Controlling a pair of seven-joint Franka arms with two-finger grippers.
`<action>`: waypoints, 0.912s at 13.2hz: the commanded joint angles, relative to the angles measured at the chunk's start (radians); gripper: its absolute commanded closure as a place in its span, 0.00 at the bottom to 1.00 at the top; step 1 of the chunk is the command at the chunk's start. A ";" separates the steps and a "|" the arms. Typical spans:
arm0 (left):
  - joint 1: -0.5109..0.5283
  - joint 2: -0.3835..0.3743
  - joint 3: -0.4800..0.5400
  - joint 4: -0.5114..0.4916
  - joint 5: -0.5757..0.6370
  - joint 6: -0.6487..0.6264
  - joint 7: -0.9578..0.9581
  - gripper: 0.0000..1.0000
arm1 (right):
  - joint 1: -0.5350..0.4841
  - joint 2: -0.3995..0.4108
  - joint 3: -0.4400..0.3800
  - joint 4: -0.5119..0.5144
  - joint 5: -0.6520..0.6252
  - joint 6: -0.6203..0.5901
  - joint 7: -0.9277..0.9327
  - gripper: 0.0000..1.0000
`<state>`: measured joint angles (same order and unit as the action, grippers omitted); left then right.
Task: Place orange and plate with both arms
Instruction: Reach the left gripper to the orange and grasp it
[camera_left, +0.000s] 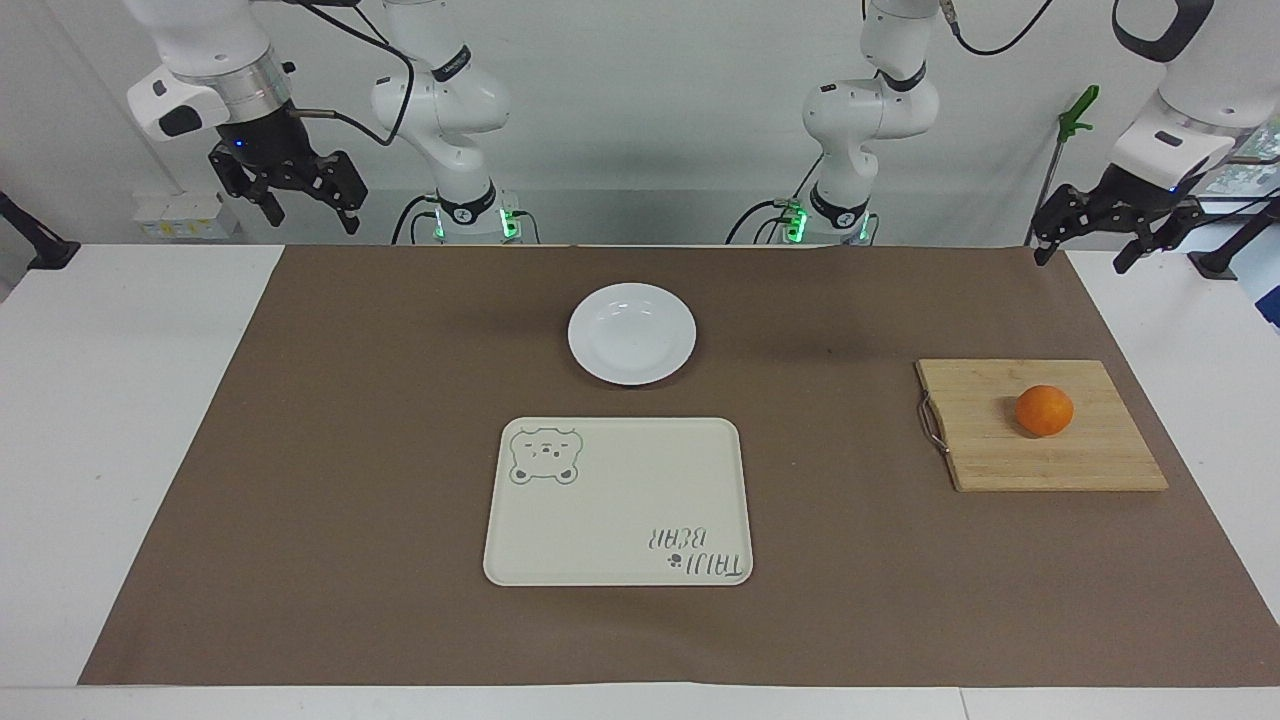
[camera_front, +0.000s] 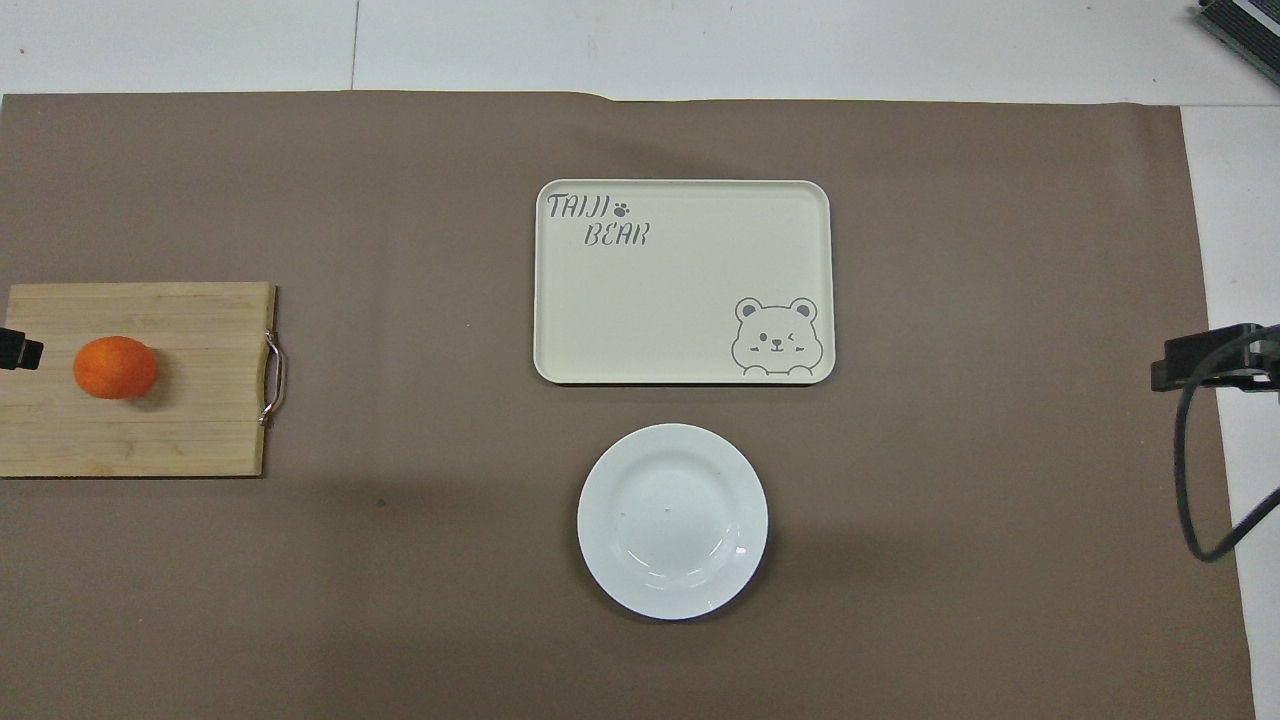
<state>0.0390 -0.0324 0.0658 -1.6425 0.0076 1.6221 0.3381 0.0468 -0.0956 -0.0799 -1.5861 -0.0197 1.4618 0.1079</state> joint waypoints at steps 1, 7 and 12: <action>0.044 -0.017 -0.009 -0.162 -0.020 0.161 0.058 0.00 | -0.001 -0.006 -0.004 -0.006 0.015 0.011 -0.014 0.00; 0.119 0.166 -0.009 -0.223 -0.024 0.369 0.167 0.00 | -0.001 -0.006 -0.004 -0.006 0.015 0.011 -0.014 0.00; 0.170 0.281 -0.009 -0.250 -0.024 0.496 0.217 0.00 | -0.001 -0.006 -0.004 -0.006 0.015 0.011 -0.014 0.00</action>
<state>0.1856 0.2403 0.0660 -1.8691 -0.0009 2.0713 0.5254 0.0467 -0.0956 -0.0799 -1.5861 -0.0197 1.4618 0.1079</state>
